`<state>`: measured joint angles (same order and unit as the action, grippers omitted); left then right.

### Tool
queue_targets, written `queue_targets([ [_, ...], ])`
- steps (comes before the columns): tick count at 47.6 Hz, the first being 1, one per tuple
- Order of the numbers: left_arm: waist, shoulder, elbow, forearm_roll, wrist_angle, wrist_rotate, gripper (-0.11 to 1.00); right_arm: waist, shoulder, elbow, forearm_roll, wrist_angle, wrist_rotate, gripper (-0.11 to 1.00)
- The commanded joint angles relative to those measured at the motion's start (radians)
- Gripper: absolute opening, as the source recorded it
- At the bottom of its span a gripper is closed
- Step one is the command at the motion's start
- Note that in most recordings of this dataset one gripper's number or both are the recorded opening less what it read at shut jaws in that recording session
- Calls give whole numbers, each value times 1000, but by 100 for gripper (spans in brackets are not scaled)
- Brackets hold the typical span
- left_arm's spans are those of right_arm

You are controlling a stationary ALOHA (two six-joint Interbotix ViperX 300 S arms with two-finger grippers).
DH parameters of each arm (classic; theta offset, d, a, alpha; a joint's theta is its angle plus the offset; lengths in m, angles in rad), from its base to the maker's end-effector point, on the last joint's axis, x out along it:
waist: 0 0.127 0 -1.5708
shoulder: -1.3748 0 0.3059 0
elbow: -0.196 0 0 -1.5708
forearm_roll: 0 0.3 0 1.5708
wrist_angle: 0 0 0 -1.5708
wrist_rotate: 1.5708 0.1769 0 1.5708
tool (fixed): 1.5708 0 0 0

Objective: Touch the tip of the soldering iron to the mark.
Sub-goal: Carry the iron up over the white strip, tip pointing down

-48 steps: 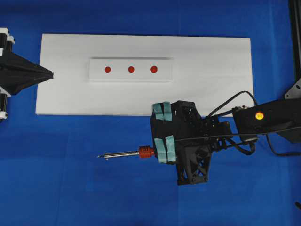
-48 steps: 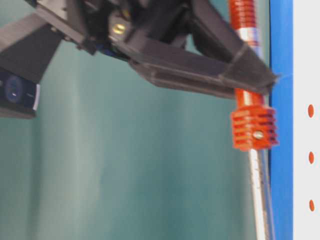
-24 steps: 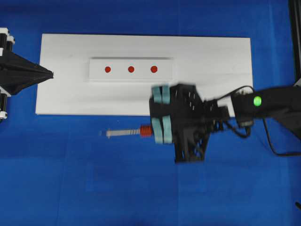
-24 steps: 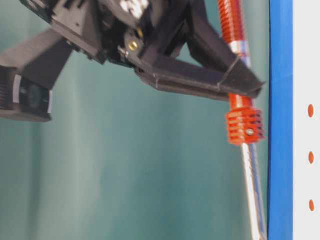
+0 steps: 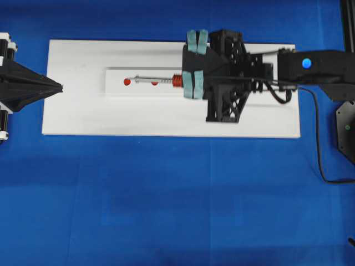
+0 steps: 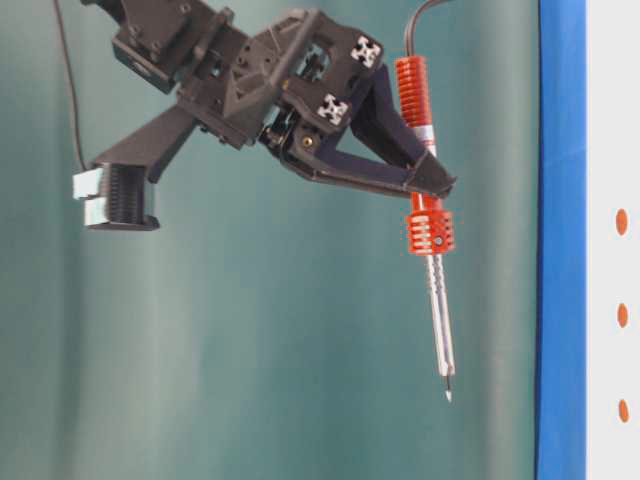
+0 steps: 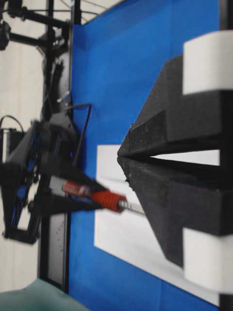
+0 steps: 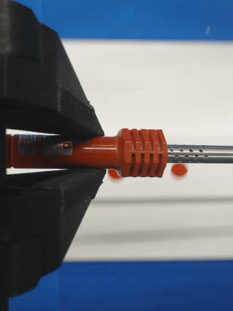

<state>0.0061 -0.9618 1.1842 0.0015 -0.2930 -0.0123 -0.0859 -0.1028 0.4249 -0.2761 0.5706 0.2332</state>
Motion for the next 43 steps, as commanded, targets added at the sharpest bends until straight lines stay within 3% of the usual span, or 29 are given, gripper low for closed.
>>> queue_targets([
  [1, 2, 5, -9, 0, -5, -2, 0, -37, -29, -20, -3, -9, -28, 7],
  [15, 2, 5, -9, 0, -5, -2, 0, -118, -29, -23, 0, -28, -97, 7],
  [28, 2, 5, -9, 0, -5, -2, 0, -121, -26, -21, 37, -35, -112, 7],
  [43, 2, 5, -9, 0, -6, -2, 0, -118, -26, -20, 40, -32, -112, 7],
])
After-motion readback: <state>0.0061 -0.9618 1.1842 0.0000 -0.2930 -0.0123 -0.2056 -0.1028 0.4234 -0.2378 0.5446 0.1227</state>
